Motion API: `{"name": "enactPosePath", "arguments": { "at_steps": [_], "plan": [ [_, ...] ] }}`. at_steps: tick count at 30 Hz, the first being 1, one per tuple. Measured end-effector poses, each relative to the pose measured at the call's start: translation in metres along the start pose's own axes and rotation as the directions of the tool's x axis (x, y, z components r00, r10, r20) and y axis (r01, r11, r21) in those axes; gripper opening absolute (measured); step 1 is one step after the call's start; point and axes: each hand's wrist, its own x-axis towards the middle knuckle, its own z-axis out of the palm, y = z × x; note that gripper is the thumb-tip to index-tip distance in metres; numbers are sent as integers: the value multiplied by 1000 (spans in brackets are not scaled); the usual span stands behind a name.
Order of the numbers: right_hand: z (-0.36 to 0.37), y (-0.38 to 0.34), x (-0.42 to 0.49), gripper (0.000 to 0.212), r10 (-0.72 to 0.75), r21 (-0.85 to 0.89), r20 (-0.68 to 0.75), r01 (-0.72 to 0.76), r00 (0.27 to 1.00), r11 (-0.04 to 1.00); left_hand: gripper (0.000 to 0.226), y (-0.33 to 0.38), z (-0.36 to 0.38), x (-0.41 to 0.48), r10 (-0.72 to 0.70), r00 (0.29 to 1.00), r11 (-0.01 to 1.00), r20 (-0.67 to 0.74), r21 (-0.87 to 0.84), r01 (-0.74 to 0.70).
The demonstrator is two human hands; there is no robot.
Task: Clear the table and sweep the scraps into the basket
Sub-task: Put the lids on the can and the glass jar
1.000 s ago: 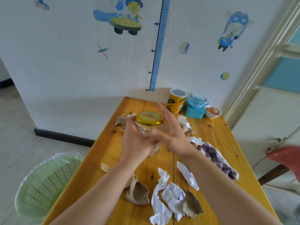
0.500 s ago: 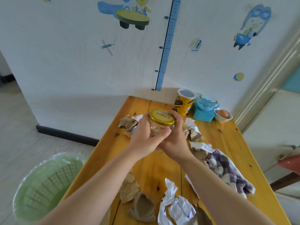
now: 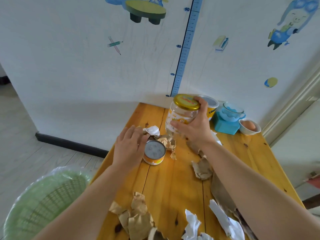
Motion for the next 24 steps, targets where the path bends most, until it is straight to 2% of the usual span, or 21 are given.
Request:
{"name": "enactPosePath", "arguments": {
  "at_steps": [4, 7, 9, 12, 17, 24],
  "plan": [
    [6, 17, 34, 90, -12, -102, -59, 5, 998, 995, 65, -4, 4, 5, -30, 998, 988, 55, -147, 38],
    [13, 29, 59, 91, -8, -129, -103, -6, 995, 992, 64, -2, -1, 4, -111, 992, 957, -56, -277, 91],
    [18, 35, 73, 91, 22, -144, -136, -42, 990, 989, 61, -3, 2, 5, -107, 994, 970, -38, -225, 96],
    [24, 45, 88, 91, 61, -181, -172, -92, 983, 979, 71, -8, 7, 7, -63, 998, 984, 11, -164, 64],
    [35, 65, 97, 88, 107, -225, -139, -137, 984, 965, 83, -15, 16, 13, -72, 997, 994, 19, -80, 74],
    [35, 77, 100, 86, 123, -212, -182, -161, 976, 964, 91, -15, 21, 12, -21, 999, 1000, 47, 20, 20]
  ]
}}
